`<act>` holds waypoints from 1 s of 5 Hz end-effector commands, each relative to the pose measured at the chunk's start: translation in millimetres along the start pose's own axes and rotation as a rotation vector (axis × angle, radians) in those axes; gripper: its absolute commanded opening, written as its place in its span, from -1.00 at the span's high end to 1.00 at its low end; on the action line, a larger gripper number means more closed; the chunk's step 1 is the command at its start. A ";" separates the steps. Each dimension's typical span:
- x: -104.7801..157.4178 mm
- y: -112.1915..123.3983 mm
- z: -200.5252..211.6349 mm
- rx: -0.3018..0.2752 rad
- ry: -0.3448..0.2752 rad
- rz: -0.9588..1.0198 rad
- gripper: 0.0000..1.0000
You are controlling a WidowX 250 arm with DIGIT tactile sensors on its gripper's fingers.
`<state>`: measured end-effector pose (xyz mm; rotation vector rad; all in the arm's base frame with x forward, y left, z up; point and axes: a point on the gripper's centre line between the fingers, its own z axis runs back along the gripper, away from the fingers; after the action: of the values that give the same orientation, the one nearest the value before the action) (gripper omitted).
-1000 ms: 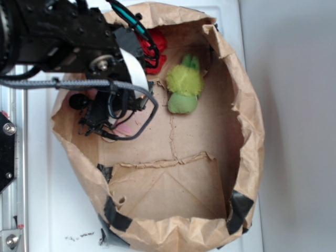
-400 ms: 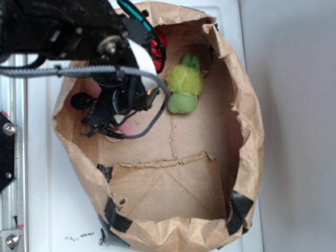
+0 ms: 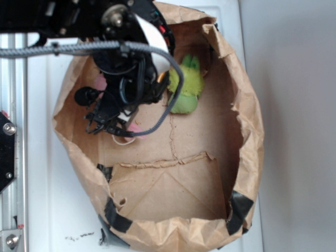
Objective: Grab the pink bunny.
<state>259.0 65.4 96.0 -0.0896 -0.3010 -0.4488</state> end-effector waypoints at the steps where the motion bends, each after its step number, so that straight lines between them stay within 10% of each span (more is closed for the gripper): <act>1: 33.3 24.2 63.0 0.036 -0.241 0.472 1.00; 2: 44.6 16.7 85.1 -0.007 -0.290 0.555 1.00; 5: 53.5 8.6 90.8 0.177 -0.171 0.721 1.00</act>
<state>286.3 51.4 183.5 -0.0663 -0.4063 0.3045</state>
